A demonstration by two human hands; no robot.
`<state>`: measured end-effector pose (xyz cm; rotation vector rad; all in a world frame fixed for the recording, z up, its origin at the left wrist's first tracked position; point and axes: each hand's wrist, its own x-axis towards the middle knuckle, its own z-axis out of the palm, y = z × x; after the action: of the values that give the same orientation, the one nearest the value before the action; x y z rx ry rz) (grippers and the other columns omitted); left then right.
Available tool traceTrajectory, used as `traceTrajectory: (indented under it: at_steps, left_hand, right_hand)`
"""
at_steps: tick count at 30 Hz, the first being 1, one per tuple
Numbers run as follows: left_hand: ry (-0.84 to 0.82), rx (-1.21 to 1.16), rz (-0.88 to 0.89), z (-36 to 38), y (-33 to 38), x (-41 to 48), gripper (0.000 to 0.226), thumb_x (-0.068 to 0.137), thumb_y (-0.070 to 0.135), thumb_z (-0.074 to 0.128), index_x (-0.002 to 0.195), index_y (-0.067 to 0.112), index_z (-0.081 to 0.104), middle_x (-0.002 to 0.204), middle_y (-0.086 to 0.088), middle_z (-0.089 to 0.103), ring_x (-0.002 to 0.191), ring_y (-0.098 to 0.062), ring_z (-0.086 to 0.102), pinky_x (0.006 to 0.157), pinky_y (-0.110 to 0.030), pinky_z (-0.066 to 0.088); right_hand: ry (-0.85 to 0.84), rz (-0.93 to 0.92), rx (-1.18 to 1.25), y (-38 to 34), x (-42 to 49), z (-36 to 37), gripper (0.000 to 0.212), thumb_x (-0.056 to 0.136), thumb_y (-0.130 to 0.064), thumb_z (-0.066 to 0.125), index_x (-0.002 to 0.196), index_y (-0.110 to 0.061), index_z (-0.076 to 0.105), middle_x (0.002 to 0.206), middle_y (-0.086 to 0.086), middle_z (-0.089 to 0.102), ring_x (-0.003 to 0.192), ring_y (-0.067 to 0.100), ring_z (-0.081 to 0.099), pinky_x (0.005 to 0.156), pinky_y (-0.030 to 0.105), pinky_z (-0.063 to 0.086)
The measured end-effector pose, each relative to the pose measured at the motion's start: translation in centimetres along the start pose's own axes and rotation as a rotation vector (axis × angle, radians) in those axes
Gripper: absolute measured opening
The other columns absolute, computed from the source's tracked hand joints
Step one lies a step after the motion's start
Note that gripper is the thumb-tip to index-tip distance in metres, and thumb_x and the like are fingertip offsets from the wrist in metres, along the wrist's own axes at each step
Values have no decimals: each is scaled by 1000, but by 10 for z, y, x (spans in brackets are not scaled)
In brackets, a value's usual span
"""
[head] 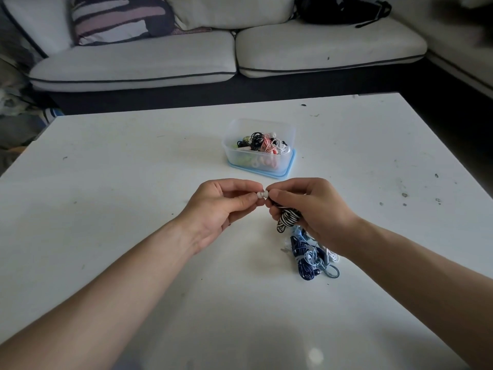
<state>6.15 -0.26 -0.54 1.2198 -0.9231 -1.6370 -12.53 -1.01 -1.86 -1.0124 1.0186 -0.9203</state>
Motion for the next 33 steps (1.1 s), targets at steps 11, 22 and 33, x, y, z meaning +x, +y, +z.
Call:
traceTrajectory:
  at_steps: [11, 22, 33]
  left_hand:
    - [-21, 90, 38, 2, 3, -2, 14, 76, -3, 70, 87, 5, 69, 80, -9, 75, 76, -20, 73, 68, -19, 55]
    - [-8, 50, 31, 7, 0, -3, 20, 61, 6, 74, 81, 7, 70, 74, -10, 73, 69, -18, 72, 62, -17, 54]
    - [-24, 37, 11, 8, 3, -4, 21, 61, 6, 74, 82, 7, 70, 75, -10, 74, 70, -17, 73, 61, -17, 54]
  right_hand:
    - [-91, 50, -65, -10, 0, -6, 12, 88, -3, 69, 96, 5, 74, 91, 29, 70, 67, 21, 63, 63, 24, 53]
    - [-123, 1, -143, -11, 0, -9, 10, 87, -2, 69, 93, 5, 74, 88, 28, 70, 67, 21, 64, 65, 25, 53]
    - [-152, -61, -294, -17, 0, -13, 11, 90, -4, 68, 98, -1, 77, 93, 23, 74, 73, 19, 68, 71, 26, 55]
